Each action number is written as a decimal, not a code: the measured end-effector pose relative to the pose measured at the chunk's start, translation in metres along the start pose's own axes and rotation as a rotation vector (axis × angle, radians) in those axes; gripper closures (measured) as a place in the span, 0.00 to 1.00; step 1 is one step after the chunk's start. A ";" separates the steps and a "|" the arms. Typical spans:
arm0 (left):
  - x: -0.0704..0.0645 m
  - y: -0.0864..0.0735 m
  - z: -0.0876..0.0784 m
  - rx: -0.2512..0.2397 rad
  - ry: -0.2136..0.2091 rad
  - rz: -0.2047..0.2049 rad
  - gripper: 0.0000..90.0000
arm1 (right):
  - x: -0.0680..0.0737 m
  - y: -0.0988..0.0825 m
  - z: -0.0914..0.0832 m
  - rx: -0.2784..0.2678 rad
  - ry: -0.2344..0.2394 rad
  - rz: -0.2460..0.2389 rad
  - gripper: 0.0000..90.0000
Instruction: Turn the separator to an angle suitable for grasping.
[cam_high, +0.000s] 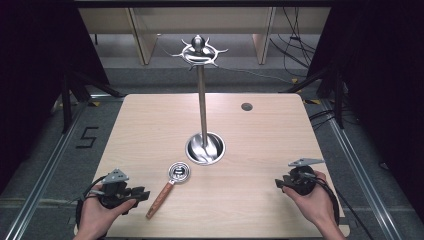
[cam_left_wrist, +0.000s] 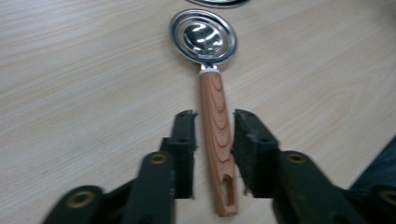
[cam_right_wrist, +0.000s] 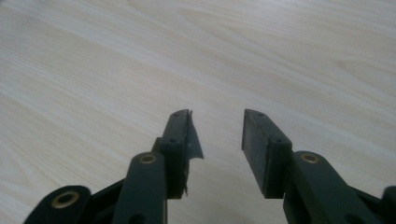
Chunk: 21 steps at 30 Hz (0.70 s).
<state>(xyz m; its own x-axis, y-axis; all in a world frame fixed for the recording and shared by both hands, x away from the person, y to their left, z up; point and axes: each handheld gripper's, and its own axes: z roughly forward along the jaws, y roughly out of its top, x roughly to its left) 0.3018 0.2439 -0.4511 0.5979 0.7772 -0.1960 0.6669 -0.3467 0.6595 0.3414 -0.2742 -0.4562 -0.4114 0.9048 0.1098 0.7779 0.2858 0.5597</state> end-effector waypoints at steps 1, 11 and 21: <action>0.000 0.000 0.000 0.000 0.000 0.000 0.83 | 0.000 0.000 0.000 0.000 0.000 0.000 0.70; -0.055 0.021 0.037 0.277 -0.118 0.223 0.99 | -0.001 0.001 0.000 0.002 0.000 0.005 0.71; -0.048 0.020 0.059 0.455 -0.047 0.184 1.00 | -0.001 0.001 0.000 -0.011 0.022 0.017 0.71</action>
<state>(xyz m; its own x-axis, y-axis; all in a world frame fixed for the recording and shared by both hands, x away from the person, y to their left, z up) 0.3130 0.1688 -0.4711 0.7366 0.6605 -0.1456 0.6686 -0.6784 0.3045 0.3425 -0.2749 -0.4554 -0.4084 0.9024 0.1375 0.7800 0.2667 0.5661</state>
